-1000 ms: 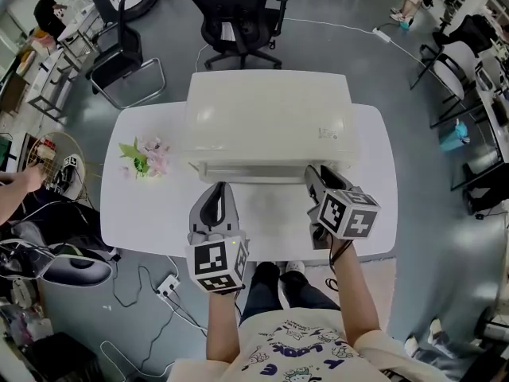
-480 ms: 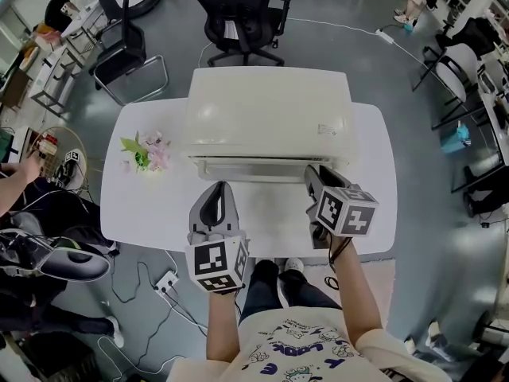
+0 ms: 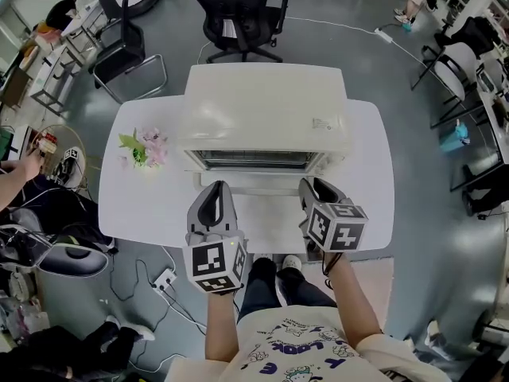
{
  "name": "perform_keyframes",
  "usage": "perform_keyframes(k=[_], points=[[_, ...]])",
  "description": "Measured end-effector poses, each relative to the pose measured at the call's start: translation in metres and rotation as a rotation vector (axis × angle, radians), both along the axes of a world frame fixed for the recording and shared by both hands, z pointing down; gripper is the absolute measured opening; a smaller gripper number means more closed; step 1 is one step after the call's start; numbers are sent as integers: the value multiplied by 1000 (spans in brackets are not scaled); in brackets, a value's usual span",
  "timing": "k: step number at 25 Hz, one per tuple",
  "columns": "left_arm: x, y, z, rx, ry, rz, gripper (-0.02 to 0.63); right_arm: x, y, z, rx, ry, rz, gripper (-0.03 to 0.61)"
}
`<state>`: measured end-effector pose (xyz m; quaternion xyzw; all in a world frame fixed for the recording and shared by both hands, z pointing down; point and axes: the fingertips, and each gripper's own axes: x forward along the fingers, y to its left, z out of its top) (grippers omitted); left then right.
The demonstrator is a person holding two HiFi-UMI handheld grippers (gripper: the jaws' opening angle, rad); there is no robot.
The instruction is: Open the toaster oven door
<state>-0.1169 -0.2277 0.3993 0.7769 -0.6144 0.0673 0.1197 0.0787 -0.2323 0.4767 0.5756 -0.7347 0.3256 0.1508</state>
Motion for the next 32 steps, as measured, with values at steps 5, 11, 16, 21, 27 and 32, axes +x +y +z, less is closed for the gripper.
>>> perform_keyframes(k=[5,11,16,21,27,32], points=[[8,6,-4,7,3,8,12,1,19,7,-13,15,-9,101],[12,15,-2,3,2,14,12,-1,41,20,-23,23,-11,92],[18,22,-3,6,1,17,12,0,56,27,-16,15,-16,86],[20,31,-2,3,-2,11,12,-1,70,36,-15,20,-28,83],[23,40,0,1,-11,10,12,-2,84,50,-28,33,-52,83],[25,45,5,-5,-14,2,12,-2,91,58,-27,37,-72,83]])
